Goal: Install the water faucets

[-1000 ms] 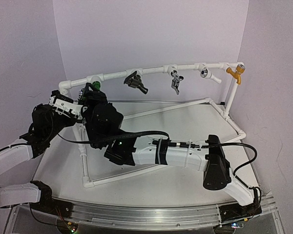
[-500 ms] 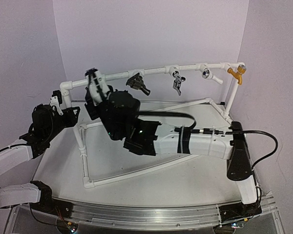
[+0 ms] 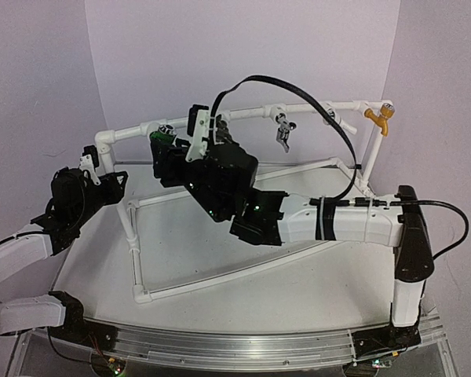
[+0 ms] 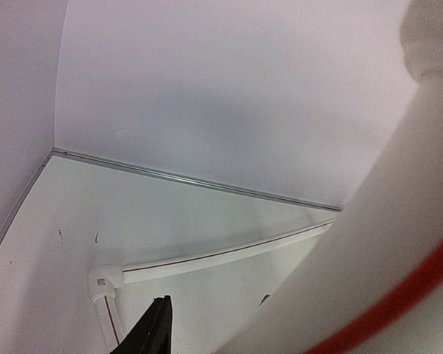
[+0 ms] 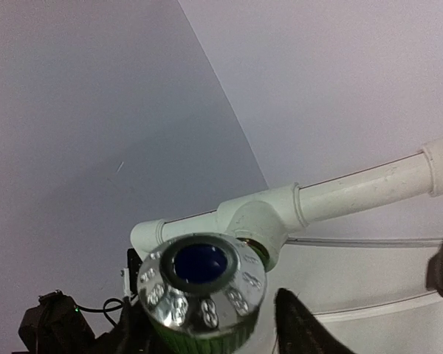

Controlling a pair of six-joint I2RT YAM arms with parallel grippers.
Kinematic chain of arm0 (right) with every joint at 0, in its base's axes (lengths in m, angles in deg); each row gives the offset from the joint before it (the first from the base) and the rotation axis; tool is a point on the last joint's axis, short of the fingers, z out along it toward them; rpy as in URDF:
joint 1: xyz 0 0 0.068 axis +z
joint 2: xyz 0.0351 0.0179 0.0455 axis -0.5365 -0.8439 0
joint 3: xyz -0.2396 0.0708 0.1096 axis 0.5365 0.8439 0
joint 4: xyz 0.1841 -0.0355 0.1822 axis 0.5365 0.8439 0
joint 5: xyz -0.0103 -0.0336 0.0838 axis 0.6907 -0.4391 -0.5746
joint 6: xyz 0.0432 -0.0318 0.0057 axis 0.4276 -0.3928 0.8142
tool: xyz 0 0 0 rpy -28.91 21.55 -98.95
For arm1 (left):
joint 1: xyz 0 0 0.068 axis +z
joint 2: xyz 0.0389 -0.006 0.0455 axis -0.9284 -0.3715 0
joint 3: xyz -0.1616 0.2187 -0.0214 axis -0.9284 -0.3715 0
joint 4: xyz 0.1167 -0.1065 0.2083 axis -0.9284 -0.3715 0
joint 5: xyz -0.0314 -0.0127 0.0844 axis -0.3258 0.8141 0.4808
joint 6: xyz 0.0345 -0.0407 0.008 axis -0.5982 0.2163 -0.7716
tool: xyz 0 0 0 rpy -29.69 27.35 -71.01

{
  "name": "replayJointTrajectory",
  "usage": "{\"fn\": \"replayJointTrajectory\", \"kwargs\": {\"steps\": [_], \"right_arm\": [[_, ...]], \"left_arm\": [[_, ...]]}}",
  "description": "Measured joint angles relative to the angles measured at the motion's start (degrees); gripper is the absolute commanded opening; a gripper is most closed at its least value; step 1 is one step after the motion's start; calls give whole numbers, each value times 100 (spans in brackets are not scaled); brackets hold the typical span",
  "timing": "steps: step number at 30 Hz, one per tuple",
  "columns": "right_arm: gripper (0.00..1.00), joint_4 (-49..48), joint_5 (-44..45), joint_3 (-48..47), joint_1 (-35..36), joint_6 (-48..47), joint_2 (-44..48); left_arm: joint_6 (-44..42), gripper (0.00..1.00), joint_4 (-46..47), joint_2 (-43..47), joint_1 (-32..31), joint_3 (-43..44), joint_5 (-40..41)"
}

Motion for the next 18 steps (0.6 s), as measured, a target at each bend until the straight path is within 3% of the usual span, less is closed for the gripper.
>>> {"fn": "replayJointTrajectory", "kwargs": {"steps": [3, 7, 18], "right_arm": [[76, 2, 40, 527, 86, -773, 394], [79, 441, -214, 994, 195, -2133, 934], [86, 2181, -841, 976, 545, -7404, 1472]], "left_arm": [[10, 0, 2, -1, 11, 0, 6], [10, 0, 1, -1, 12, 0, 5], [10, 0, 1, 1, 14, 0, 5]]}}
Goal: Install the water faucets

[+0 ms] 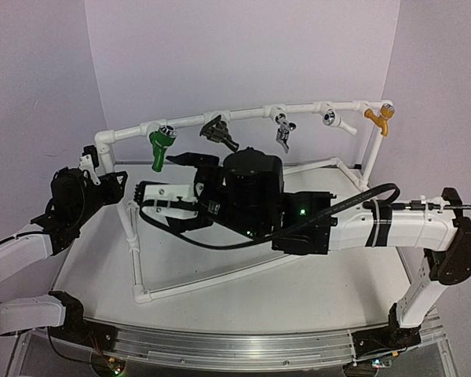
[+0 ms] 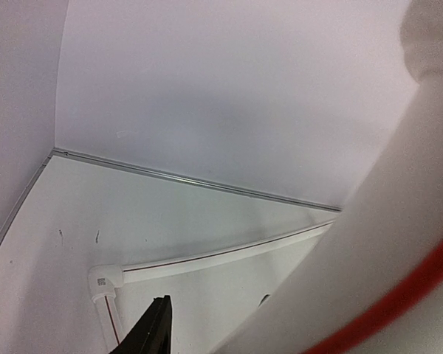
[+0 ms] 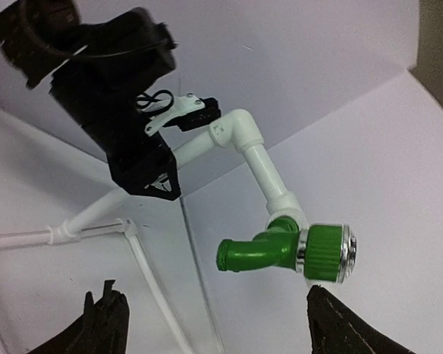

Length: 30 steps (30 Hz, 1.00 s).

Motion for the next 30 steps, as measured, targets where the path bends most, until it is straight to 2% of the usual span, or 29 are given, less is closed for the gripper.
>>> {"fn": "replayJointTrajectory", "kwargs": {"steps": [7, 13, 18, 25, 30], "right_arm": [[86, 136, 458, -669, 21, -3227, -565], [86, -33, 749, -823, -37, -4871, -947], [87, -315, 884, -1102, -131, -5383, -1234], [86, -695, 1088, -1871, -322, -5592, -1835], [79, -771, 1305, -2477, -418, -5628, -2198]], "left_arm": [[1, 0, 0, 0, 0, 1, 0], [2, 0, -1, -2, 0, 2, 0], [2, 0, -2, -2, 0, 1, 0], [2, 0, -2, -2, 0, 0, 0], [1, 0, -2, -2, 0, 2, 1]]}}
